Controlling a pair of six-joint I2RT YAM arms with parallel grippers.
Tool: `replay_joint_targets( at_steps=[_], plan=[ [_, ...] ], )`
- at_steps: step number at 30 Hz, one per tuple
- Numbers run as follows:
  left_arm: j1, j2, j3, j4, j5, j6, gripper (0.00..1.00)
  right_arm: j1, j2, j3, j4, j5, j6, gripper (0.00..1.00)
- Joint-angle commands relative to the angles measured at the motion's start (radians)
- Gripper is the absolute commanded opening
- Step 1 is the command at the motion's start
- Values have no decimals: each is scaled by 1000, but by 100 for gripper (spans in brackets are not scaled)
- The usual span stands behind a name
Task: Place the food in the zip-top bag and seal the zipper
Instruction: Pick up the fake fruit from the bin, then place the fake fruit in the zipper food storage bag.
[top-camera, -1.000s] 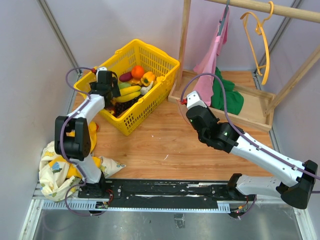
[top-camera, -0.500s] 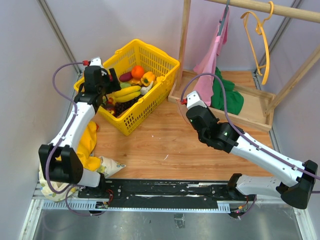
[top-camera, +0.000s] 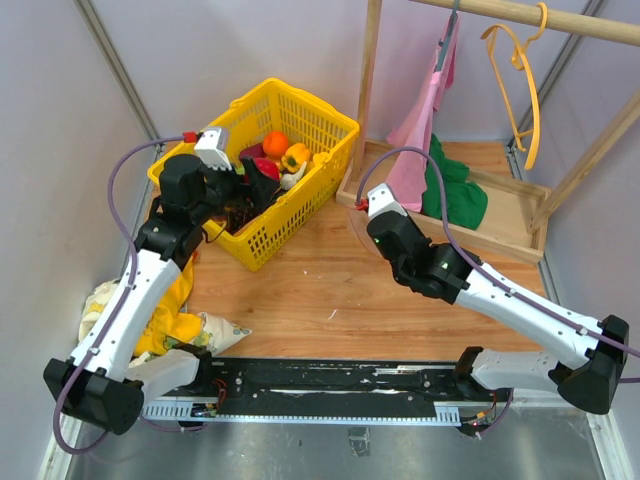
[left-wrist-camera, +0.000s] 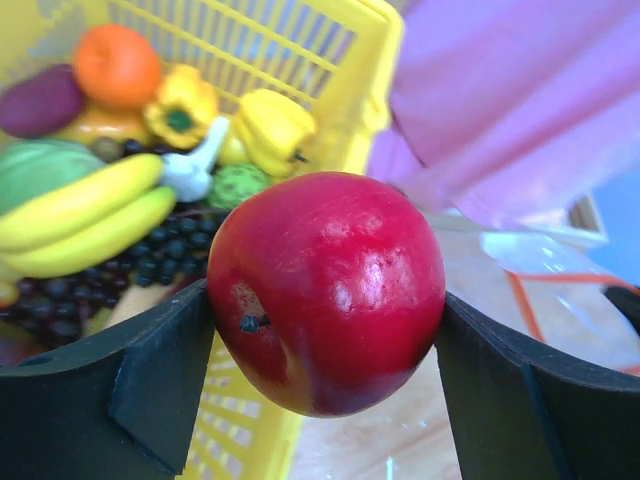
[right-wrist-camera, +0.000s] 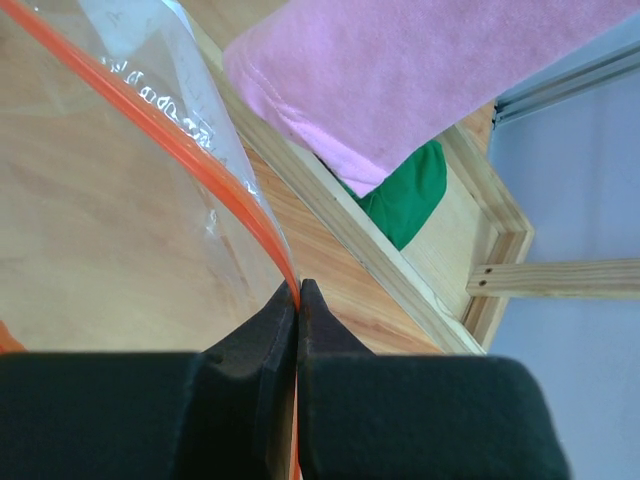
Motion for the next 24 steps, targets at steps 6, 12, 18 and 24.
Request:
replay_joint_targets(
  at_steps=[6,12,18,24],
  plan=[
    [-204,-61,-77,136,114,-66,51,15,6,49,8,-47,53,1],
    [-344,-47,-162,304,87,-124,51,16,10,51,10,-86,78,1],
    [-424,-21,-196,416,56,-153,50,15,15,56,13,-125,97,1],
    [-466,-2,-250,533,36,-181,51,15,15,57,26,-175,119,1]
  ],
)
